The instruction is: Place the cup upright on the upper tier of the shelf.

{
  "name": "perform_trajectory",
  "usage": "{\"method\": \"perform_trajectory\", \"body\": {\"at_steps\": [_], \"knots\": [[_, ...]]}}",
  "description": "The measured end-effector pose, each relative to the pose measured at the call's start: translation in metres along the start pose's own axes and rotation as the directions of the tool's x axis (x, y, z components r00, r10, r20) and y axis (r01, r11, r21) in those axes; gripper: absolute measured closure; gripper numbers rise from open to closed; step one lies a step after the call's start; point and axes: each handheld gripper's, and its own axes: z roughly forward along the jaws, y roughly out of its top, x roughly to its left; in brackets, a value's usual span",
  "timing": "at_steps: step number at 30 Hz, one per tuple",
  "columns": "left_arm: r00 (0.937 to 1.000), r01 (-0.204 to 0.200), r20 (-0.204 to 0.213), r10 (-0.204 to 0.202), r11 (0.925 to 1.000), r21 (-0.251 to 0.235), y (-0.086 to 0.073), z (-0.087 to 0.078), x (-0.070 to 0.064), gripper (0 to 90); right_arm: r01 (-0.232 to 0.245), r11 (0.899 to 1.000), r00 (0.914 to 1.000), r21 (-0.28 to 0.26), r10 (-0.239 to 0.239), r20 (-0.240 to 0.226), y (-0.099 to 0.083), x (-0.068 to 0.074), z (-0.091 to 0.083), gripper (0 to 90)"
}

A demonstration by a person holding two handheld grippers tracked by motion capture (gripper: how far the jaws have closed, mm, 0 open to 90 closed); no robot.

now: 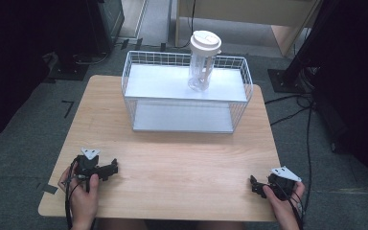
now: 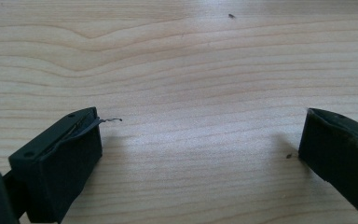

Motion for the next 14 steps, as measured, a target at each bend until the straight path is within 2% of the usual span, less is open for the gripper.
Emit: {"method": "perform_trajectory", "body": {"at_steps": [2,4,14], "knots": [[1.0,0.0,0.0,0.0,1.0,0.0,0.0,0.0,0.0,0.0,0.005,1.0,0.9998,0.005,-0.005,-0.017,-0.0003,0.0001,-0.0001,0.0],[1.0,0.0,0.0,0.0,1.0,0.0,0.0,0.0,0.0,0.0,-0.011,1.0,0.9994,0.015,0.012,-0.033,-0.0012,-0.0001,-0.0006,0.0],[1.0,0.0,0.0,0.0,1.0,0.0,0.0,0.0,0.0,0.0,-0.022,1.0,0.9995,0.015,0.023,-0.02,-0.0022,0.001,-0.0017,0.0]]}}
